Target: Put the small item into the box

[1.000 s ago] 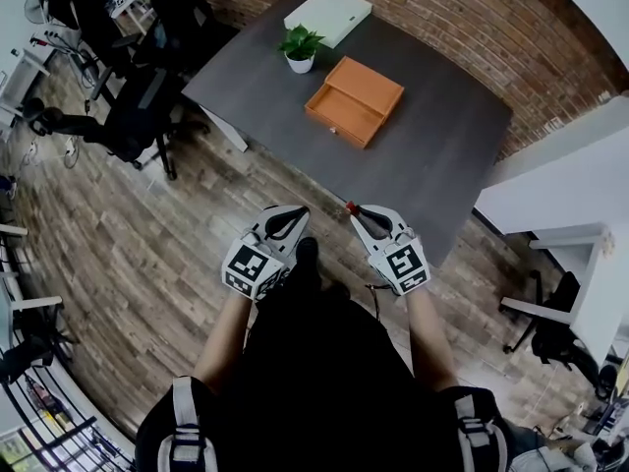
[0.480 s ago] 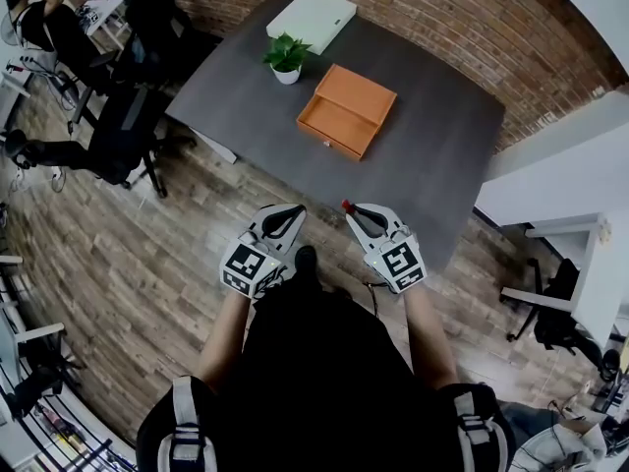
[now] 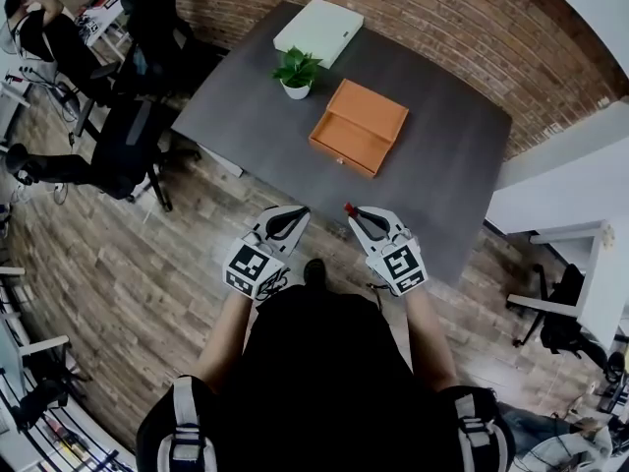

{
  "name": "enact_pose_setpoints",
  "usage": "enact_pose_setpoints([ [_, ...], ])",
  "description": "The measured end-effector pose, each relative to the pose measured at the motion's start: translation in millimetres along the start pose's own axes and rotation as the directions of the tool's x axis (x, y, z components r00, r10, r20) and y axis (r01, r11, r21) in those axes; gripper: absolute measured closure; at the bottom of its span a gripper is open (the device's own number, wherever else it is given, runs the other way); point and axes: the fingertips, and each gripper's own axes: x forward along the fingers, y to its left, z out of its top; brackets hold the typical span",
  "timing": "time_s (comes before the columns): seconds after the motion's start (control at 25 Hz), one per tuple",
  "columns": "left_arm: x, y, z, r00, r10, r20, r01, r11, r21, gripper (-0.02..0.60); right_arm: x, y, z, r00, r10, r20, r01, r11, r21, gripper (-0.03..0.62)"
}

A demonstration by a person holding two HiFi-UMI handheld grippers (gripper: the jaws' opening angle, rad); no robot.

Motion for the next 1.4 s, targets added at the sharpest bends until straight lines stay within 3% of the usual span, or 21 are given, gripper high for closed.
enact_pose_setpoints([
  [0.92,-12,67,-21,0.999,0.036,-0.006,-0.037,0.997,-0.073,0.558,45,-22,-3,0.997,-0.03,-0.07,0.031,0.999,0.016,0.53],
  [1.4,32,127,-17,0.998,0.022,-0.063,-0.028,0.996,-0.09,0.558,102,-83,-16,0.992,-0.017,-0.124,0.025,0.998,0.062,0.53],
])
